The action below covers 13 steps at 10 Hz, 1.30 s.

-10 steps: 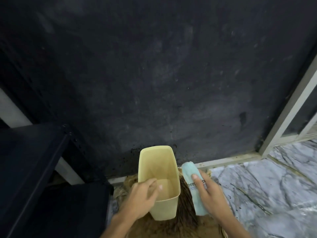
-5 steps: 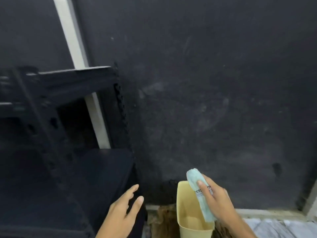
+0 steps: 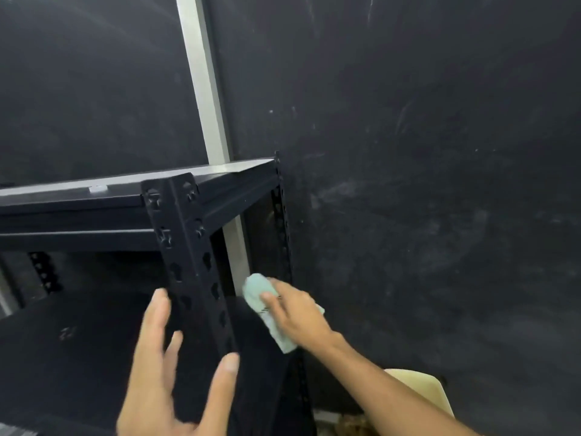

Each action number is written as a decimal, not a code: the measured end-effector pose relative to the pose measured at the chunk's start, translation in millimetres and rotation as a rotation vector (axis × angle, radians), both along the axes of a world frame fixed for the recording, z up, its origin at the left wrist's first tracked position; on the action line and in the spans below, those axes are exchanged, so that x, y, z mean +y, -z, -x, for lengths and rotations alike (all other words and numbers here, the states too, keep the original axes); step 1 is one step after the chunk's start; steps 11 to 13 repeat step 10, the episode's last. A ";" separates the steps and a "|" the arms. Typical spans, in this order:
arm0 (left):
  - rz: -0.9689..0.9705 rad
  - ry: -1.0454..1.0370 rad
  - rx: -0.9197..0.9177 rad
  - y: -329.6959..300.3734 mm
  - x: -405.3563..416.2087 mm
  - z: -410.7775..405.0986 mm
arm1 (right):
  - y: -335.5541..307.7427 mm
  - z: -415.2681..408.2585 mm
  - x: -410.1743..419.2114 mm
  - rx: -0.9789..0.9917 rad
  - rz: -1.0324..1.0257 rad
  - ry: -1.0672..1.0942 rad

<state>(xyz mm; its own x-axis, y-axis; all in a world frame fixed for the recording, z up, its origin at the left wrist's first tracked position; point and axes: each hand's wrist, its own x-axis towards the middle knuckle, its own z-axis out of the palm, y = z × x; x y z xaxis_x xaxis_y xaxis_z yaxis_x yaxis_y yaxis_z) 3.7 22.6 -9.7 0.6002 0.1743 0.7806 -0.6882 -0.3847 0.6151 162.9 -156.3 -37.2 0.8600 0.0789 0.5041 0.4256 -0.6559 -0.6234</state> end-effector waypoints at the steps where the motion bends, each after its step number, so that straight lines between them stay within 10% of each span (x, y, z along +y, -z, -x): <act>1: -0.158 -0.112 -0.031 -1.7 -20.0 -17.6 | 32.0 -22.6 39.9 0.086 0.333 -0.085; 5: -0.281 -0.277 -0.140 25.6 -34.5 -51.7 | 84.9 -34.2 24.6 0.298 0.600 -0.137; 13: -0.253 -0.250 -0.281 30.3 -35.3 -48.3 | 62.8 11.1 -7.7 0.204 0.183 -0.175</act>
